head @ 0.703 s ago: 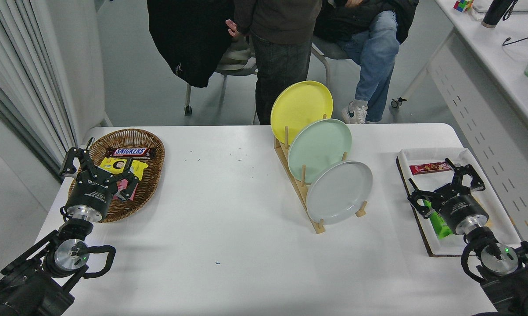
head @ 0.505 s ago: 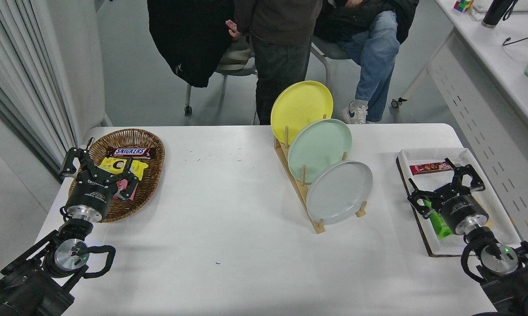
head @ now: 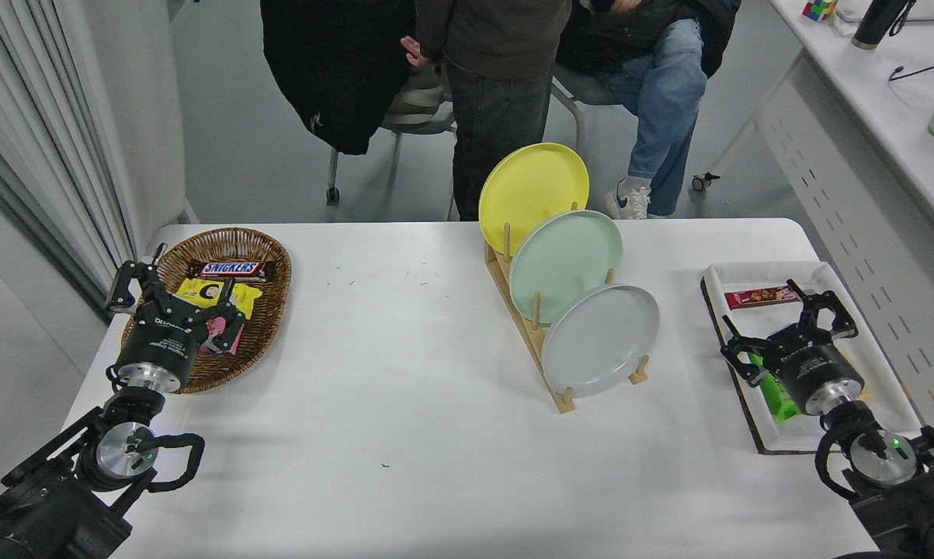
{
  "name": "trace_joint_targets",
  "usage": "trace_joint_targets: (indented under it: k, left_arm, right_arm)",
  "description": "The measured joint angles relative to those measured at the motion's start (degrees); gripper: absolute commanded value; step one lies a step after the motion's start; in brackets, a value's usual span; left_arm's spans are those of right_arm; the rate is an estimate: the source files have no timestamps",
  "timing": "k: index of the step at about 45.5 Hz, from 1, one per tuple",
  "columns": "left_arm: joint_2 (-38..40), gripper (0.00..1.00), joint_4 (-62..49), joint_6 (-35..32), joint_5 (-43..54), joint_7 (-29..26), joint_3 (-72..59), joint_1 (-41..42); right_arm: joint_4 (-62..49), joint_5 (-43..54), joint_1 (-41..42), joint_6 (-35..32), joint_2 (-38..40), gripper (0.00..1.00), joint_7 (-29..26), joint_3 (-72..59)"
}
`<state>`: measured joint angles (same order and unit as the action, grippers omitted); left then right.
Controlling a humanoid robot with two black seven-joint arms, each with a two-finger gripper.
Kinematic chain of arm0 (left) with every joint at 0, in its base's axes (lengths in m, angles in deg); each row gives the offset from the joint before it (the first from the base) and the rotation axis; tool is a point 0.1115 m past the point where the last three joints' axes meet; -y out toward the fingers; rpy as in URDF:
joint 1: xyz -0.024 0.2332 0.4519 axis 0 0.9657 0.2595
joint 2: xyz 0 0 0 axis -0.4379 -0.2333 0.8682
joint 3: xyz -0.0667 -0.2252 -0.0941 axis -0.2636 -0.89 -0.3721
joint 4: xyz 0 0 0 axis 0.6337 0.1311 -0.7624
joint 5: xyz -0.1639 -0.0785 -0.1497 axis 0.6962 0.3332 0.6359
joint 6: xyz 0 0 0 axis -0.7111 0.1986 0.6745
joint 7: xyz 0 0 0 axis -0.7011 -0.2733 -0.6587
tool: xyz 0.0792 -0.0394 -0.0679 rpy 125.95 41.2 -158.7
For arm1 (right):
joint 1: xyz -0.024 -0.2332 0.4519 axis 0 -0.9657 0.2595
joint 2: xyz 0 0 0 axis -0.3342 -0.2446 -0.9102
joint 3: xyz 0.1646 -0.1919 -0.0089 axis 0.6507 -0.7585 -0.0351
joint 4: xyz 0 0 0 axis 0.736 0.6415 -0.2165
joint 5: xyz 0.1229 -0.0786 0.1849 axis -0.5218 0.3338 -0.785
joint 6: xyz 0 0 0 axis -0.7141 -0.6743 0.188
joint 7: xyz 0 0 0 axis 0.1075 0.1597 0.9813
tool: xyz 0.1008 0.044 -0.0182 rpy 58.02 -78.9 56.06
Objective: Place the plate on the table
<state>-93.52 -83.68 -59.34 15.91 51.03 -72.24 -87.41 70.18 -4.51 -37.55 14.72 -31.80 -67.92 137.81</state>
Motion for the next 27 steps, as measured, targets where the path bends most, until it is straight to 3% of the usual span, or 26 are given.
trace_joint_targets:
  k: [27]
  left_arm:
    - [0.01, 0.98, 0.0, 0.0, 0.02, -0.04, -0.01, 0.0]
  right_arm:
    - [0.08, 0.0, 0.89, -0.06, 0.25, 1.0, -0.03, -0.75]
